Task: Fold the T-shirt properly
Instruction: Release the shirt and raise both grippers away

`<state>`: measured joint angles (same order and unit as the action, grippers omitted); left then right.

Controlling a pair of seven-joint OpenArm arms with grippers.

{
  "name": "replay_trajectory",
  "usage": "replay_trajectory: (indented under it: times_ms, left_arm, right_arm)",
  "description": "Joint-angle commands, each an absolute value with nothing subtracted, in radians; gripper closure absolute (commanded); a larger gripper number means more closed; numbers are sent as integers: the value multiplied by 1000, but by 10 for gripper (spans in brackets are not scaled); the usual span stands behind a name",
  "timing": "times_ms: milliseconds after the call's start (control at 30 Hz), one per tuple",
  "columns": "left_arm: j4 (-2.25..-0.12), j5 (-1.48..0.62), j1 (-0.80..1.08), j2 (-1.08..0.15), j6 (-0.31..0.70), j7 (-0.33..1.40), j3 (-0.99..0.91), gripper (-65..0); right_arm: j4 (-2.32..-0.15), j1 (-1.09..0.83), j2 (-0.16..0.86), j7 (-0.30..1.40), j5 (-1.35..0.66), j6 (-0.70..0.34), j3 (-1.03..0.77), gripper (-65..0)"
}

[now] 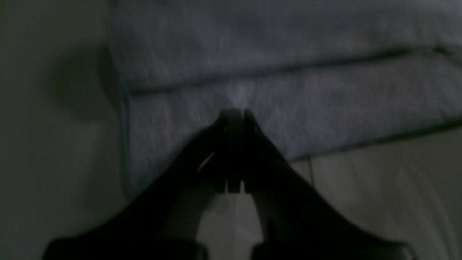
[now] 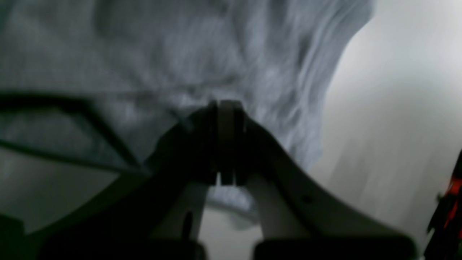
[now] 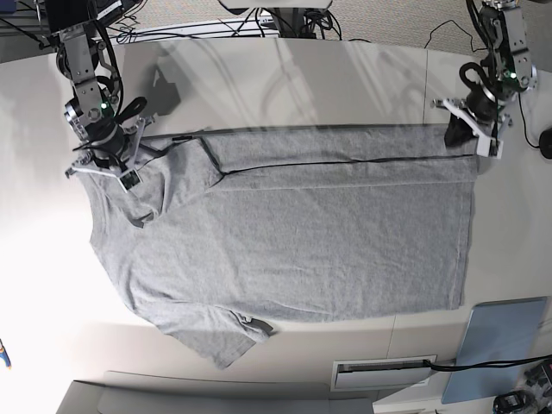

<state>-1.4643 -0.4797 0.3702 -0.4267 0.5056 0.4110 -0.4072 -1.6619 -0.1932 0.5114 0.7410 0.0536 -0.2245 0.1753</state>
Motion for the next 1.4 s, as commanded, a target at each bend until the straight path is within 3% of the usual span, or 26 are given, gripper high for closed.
replay_trajectory:
  times_ms: [0, 300, 733, 1000, 1367]
  left_arm:
    - [-1475, -477, 388, -445, 506, 429, -415, 0]
    - [-1475, -473, 528, -452, 510, 427, -438, 0]
    - [-1477, -530, 736, -451, 698, 426, -582, 0]
    - [-1523, -539, 739, -451, 698, 427, -607, 0]
    - [-1578, -501, 740, -452, 698, 516, -607, 0]
  right_arm:
    - [-1675, -201, 527, 732, 57, -217, 164, 0]
    - [-1767, -384, 527, 722, 115, -203, 164, 0]
    - [-1910, -689, 527, 678, 287, -106, 163, 0]
    - [-1969, -805, 527, 677, 357, -30, 162, 0]
    - [-1990, -820, 527, 725, 360, -24, 162, 0]
